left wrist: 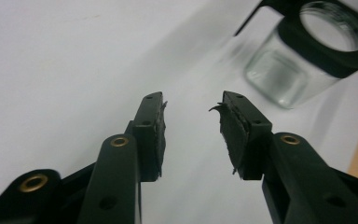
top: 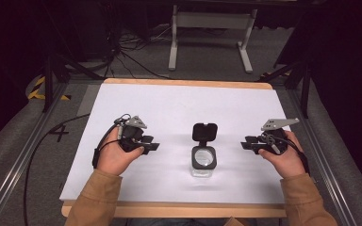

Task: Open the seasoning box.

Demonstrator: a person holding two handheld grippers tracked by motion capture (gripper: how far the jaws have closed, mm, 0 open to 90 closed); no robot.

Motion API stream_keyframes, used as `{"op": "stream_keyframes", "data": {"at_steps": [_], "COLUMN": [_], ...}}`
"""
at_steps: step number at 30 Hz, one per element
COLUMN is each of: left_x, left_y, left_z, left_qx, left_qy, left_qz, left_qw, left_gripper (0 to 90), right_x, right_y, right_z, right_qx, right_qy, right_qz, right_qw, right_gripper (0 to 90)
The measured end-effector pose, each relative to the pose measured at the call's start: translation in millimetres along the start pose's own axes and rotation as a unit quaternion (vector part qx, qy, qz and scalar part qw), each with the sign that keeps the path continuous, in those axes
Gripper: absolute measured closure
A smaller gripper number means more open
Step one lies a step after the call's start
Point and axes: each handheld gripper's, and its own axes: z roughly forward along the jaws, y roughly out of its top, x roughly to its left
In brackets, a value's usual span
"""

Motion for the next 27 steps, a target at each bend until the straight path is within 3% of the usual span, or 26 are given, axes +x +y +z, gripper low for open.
{"op": "stream_keyframes", "data": {"at_steps": [2,6,11,13,15,19,27], "left_x": [9.4,20.9,33.3,37.4,42.6,50.8,63.0], "left_y": [-4.1,-11.4,-19.4,-21.9,-25.7,-32.0,-41.9], "left_z": [-0.2,2.5,8.4,10.6,13.7,18.1,26.1], "left_qx": [0.006,0.010,0.029,0.033,0.031,0.032,0.032], "left_qy": [0.020,0.024,0.051,0.053,0.042,0.050,0.057], "left_qz": [-0.001,-0.016,0.011,0.018,0.011,0.007,-0.014], "left_qw": [0.9998,0.9995,0.9982,0.9979,0.9986,0.9982,0.9977], "left_gripper": [56.3,52.3,44.7,43.2,41.2,37.8,33.9], "right_x": [-7.9,-19.6,-33.2,-37.4,-44.1,-55.3,-70.5], "right_y": [-4.7,-11.4,-21.3,-26.0,-31.9,-39.9,-54.6], "right_z": [-0.5,-0.1,6.5,9.9,13.2,15.7,22.3], "right_qx": [0.002,-0.007,0.007,0.027,0.027,0.000,0.009], "right_qy": [-0.019,-0.036,-0.059,-0.073,-0.089,-0.096,-0.105], "right_qz": [0.009,0.012,0.021,0.056,0.056,0.067,0.076], "right_qw": [0.9998,0.9993,0.9980,0.9954,0.9942,0.9931,0.9915], "right_gripper": [61.5,55.7,43.2,39.7,36.7,29.7,24.5]}}
